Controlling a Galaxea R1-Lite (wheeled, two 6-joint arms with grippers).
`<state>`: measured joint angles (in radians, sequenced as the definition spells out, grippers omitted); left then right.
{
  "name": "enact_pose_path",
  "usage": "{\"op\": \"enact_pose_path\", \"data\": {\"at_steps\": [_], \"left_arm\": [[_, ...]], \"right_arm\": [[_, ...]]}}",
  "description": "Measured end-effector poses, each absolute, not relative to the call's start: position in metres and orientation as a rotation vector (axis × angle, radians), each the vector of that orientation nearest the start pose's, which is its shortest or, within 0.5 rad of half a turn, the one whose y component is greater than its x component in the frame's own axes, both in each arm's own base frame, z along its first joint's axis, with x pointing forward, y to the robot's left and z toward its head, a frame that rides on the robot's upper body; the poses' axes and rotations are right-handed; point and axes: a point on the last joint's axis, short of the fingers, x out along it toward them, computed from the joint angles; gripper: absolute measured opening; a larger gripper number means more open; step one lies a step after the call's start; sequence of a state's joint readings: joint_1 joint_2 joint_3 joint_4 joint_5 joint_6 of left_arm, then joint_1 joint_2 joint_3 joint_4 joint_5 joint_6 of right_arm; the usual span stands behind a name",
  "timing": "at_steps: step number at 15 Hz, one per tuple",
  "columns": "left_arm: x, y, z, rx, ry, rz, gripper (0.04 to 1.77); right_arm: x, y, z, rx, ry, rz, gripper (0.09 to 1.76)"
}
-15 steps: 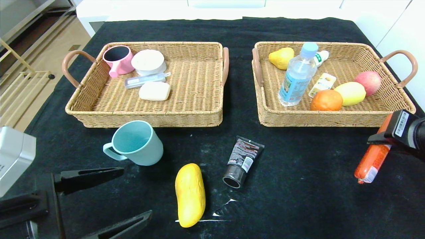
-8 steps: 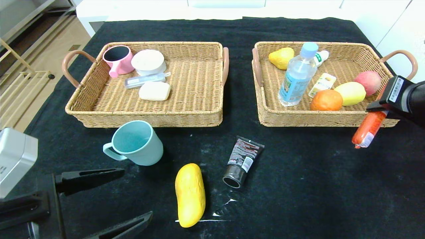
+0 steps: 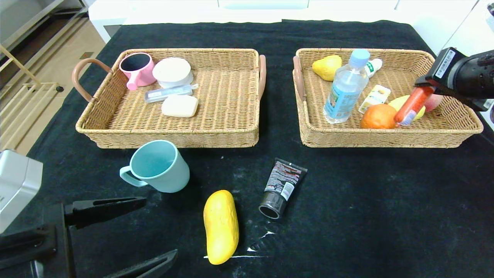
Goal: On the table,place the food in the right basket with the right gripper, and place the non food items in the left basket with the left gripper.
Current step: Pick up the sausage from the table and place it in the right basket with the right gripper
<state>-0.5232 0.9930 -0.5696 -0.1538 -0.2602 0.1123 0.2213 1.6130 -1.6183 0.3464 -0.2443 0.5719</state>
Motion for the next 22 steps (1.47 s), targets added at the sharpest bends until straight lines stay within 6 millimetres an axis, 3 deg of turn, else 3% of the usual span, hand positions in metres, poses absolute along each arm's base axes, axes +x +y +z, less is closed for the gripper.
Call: {"op": "enact_pose_path", "data": {"at_steps": [13, 21, 22], "left_arm": [[0.106, -0.068, 0.22, 0.142, 0.237, -0.792, 1.72], [0.106, -0.068, 0.22, 0.142, 0.237, -0.791, 1.72], [0.106, -0.068, 0.22, 0.142, 0.237, -0.791, 1.72]], "right_arm": [[0.327, 0.073, 0.341, 0.474, 0.117, -0.038, 0.48], [0.339, 0.077, 0.329, 0.452, 0.146, -0.041, 0.48], [0.339, 0.078, 0.328, 0.451, 0.149, -0.04, 0.64]]}}
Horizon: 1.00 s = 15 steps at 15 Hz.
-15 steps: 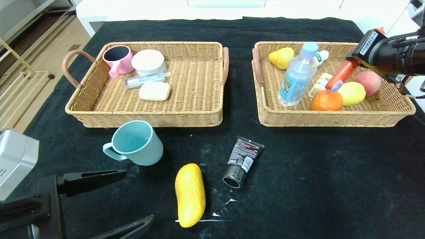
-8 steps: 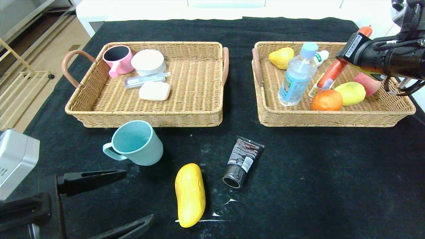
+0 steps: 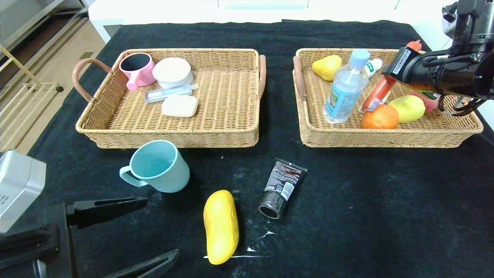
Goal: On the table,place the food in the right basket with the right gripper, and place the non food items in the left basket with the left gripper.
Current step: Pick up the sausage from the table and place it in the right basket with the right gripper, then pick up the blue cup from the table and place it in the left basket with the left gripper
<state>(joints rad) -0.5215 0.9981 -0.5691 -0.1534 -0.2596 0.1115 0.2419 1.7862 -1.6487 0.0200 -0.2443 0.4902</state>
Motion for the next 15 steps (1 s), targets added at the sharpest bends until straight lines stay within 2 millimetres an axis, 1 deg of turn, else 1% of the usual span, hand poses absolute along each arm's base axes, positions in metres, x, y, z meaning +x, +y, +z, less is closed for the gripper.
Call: {"op": "enact_pose_path", "data": {"at_steps": [2, 4, 6, 9, 11, 12, 15], "left_arm": [[0.106, -0.068, 0.22, 0.142, 0.237, -0.791, 1.72], [0.106, -0.068, 0.22, 0.142, 0.237, -0.791, 1.72], [0.106, -0.068, 0.22, 0.142, 0.236, -0.791, 1.72], [0.105, -0.067, 0.221, 0.141, 0.232, -0.791, 1.72], [0.105, -0.067, 0.223, 0.14, 0.216, -0.791, 1.72], [0.105, -0.067, 0.225, 0.138, 0.199, -0.788, 1.72], [0.105, -0.066, 0.225, 0.137, 0.189, -0.782, 1.72]], "right_arm": [[0.339, 0.08, 0.327, 0.451, 0.152, -0.035, 0.88], [0.339, 0.082, 0.326, 0.449, 0.16, -0.029, 1.07], [0.338, 0.086, 0.326, 0.446, 0.165, -0.018, 1.22], [0.333, 0.089, 0.327, 0.416, 0.173, -0.006, 1.37], [0.324, 0.09, 0.327, 0.402, 0.197, -0.002, 1.45], [0.319, 0.09, 0.327, 0.389, 0.206, 0.003, 1.48], [0.296, 0.093, 0.316, 0.303, 0.255, 0.037, 1.55]]}}
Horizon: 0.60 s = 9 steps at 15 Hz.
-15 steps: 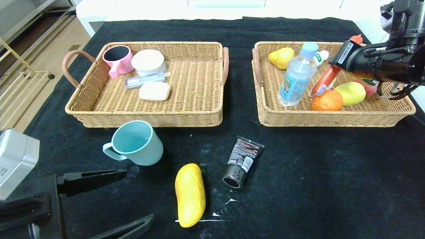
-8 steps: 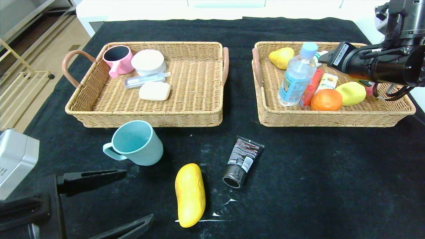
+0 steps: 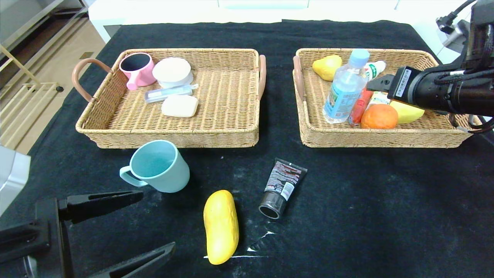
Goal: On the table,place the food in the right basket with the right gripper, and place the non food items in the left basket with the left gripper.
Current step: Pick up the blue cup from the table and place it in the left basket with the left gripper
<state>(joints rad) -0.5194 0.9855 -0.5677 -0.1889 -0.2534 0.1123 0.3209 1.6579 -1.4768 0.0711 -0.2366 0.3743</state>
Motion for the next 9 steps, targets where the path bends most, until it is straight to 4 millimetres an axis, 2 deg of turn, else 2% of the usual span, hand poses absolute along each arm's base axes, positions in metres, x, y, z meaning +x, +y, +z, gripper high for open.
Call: {"op": "enact_pose_path", "data": {"at_steps": [5, 9], "left_arm": [[0.105, -0.066, 0.225, 0.144, 0.187, -0.779, 1.72], [0.105, -0.066, 0.224, 0.152, 0.186, -0.779, 1.72]], "right_arm": [[0.252, 0.099, 0.306, 0.194, 0.299, 0.13, 1.63], [0.221, 0.094, 0.296, 0.13, 0.33, 0.239, 1.66]]}}
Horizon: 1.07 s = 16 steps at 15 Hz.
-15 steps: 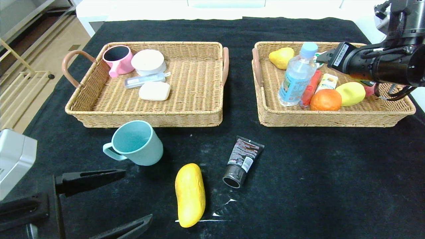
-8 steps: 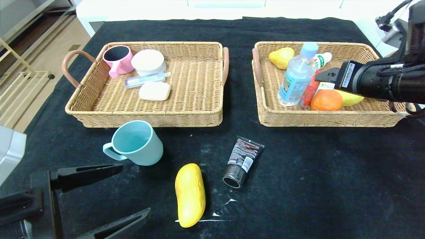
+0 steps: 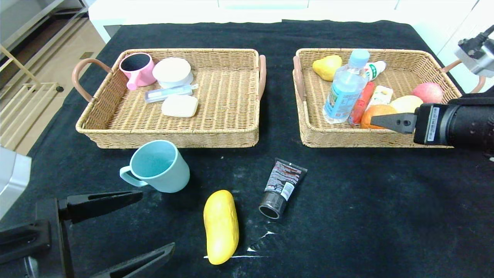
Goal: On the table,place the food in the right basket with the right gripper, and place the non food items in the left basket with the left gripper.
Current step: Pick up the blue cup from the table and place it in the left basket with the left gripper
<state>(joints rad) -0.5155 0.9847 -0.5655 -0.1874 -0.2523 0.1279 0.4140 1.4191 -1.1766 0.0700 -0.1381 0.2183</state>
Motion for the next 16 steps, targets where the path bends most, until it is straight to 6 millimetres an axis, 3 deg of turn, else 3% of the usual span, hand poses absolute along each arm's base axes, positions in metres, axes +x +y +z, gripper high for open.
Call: {"op": "enact_pose_path", "data": {"at_steps": [5, 12, 16], "left_arm": [[0.105, -0.066, 0.224, 0.156, 0.187, -0.779, 1.72], [0.104, -0.065, 0.223, 0.17, 0.194, -0.773, 1.72], [0.106, -0.065, 0.223, 0.195, 0.195, -0.725, 1.72]], "right_arm": [[0.188, 0.09, 0.279, 0.028, 0.373, 0.412, 1.68], [0.146, 0.117, 0.245, -0.185, 0.408, 0.756, 1.7], [0.137, 0.132, 0.235, -0.17, 0.272, 0.887, 1.7]]}}
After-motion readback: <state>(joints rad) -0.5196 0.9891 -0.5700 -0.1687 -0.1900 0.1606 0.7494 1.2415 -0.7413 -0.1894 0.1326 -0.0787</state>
